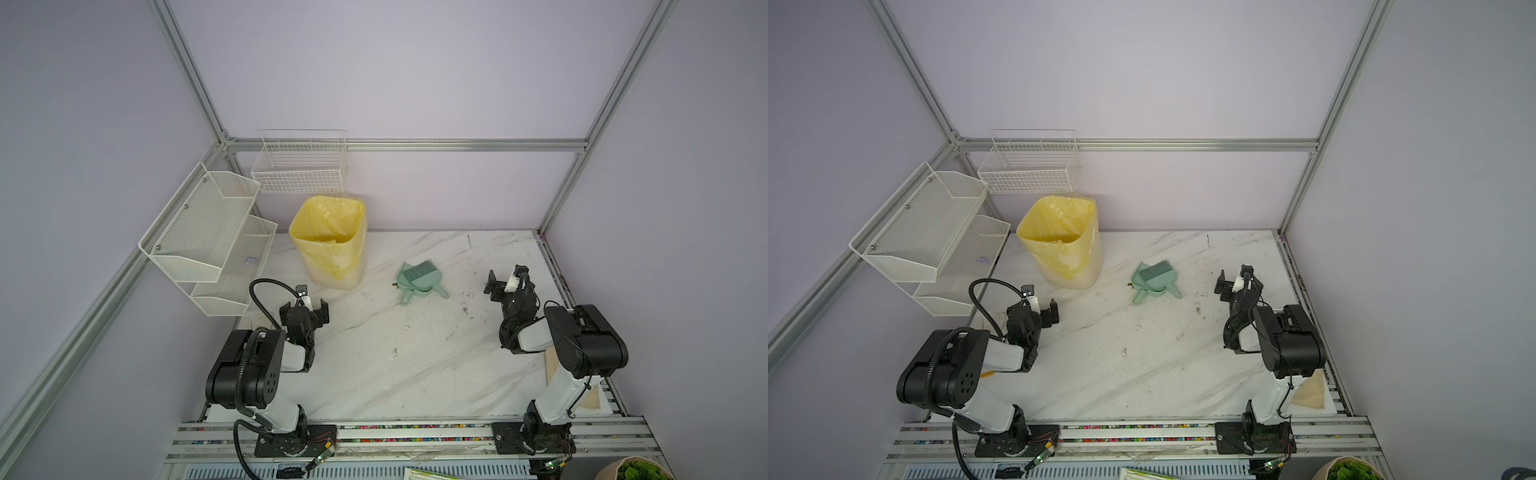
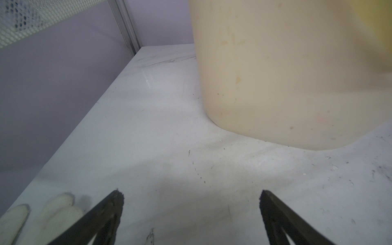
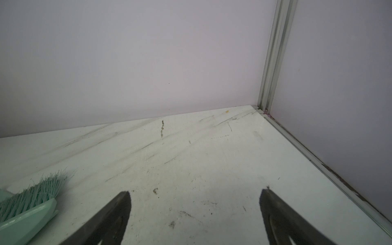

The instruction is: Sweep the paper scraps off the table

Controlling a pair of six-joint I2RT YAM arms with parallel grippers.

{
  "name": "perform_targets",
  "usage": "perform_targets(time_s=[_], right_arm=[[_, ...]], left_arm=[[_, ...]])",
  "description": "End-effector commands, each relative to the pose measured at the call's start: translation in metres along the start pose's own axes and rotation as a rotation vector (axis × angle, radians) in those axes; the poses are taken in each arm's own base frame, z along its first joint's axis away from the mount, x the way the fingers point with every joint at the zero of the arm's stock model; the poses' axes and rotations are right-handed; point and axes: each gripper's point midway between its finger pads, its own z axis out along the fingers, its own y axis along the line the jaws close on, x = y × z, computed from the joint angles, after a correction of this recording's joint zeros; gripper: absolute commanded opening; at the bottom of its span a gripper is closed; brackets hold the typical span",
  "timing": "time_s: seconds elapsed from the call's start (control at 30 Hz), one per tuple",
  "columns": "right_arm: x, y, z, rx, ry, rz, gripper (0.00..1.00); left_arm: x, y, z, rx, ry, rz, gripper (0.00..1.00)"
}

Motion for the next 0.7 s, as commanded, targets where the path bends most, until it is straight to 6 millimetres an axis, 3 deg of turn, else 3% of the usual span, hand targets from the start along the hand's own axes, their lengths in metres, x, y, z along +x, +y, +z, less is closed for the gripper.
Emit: perform_targets(time_s=[0.0, 0.67], right_arm=[[-0.0034, 0.0015, -0.0001, -0.005, -0.012, -0.01, 0.97], [-0.0031, 0.0021, 0.0005, -0.007, -0.01, -0.011, 0.97]], left_arm=[[-0.0427, 0.0004, 0.0054, 0.001, -0.113, -0.043, 1.0], [-0.0427, 0.0005, 0.005, 0.001, -0.113, -0.044, 1.0]])
